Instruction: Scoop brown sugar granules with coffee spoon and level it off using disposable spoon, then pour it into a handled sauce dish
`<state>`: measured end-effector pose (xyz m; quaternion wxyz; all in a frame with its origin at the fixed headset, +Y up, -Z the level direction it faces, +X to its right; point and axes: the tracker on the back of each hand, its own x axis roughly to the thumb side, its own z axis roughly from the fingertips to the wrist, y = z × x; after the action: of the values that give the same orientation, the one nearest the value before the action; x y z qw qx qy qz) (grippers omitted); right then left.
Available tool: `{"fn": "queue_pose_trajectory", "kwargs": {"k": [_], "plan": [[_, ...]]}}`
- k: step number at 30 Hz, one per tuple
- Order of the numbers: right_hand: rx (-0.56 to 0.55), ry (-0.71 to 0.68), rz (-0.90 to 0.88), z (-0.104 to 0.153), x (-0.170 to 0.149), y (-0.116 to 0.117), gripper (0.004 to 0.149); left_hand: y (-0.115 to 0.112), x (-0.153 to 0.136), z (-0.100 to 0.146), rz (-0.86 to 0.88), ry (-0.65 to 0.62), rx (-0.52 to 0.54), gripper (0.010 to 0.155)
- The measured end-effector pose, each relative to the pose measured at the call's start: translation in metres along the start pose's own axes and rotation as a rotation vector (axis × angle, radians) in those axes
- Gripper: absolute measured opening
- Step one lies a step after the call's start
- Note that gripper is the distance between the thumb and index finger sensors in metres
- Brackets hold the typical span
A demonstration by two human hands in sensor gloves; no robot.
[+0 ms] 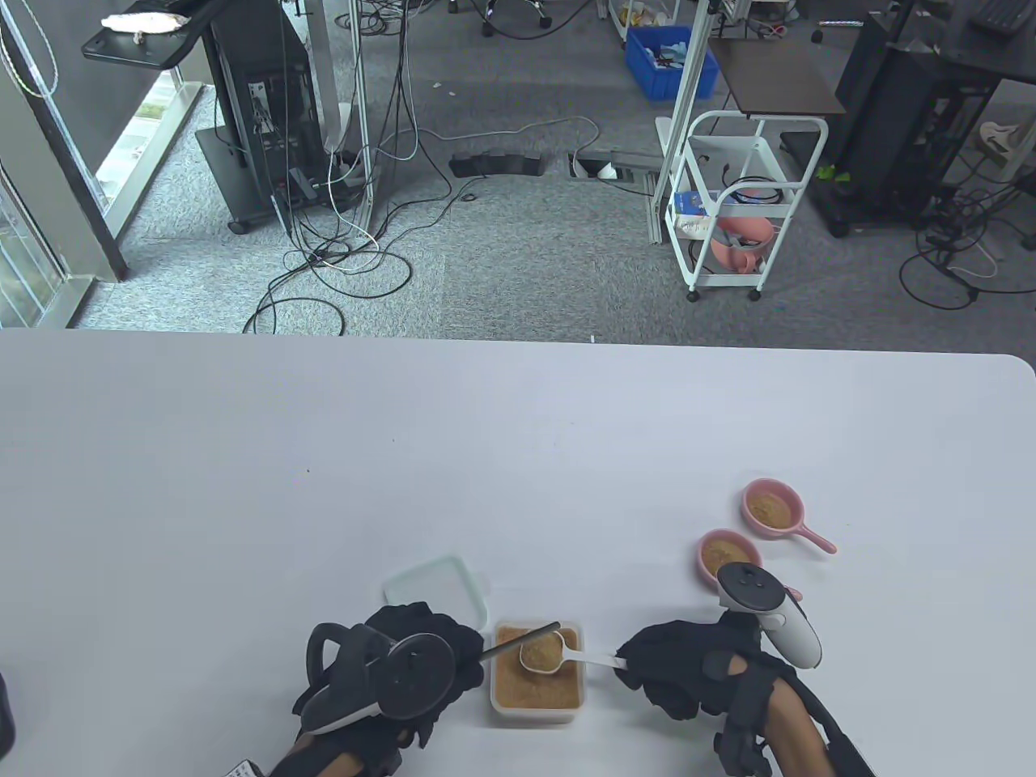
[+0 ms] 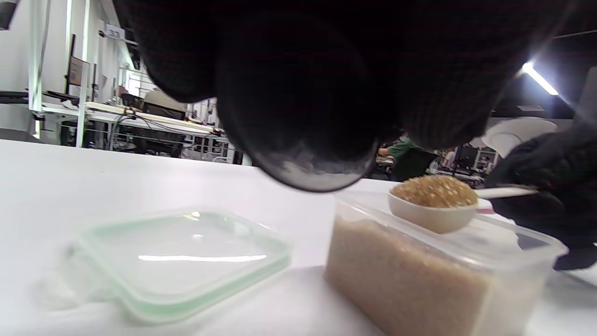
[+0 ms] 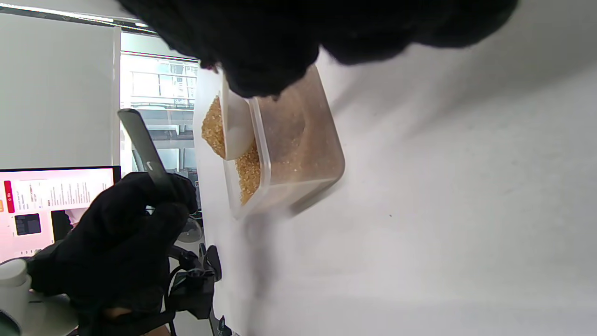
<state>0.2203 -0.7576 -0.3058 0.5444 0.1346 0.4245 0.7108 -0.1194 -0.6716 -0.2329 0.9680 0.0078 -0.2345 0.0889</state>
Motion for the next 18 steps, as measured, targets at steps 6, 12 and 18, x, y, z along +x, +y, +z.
{"fn": "queue_pose_trajectory", "kwargs": {"k": [6, 12, 18], "plan": [[0.009, -0.004, -0.009, 0.000, 0.000, 0.000, 0.045, -0.009, 0.014, 0.000, -0.062, -0.052, -0.037, 0.041], [0.017, -0.003, -0.011, 0.000, 0.000, 0.001, 0.045, -0.017, 0.018, -0.002, -0.089, -0.066, -0.065, 0.041], [0.033, -0.005, -0.016, 0.000, 0.001, 0.002, 0.045, -0.019, 0.019, -0.003, -0.102, -0.064, -0.073, 0.040]]}}
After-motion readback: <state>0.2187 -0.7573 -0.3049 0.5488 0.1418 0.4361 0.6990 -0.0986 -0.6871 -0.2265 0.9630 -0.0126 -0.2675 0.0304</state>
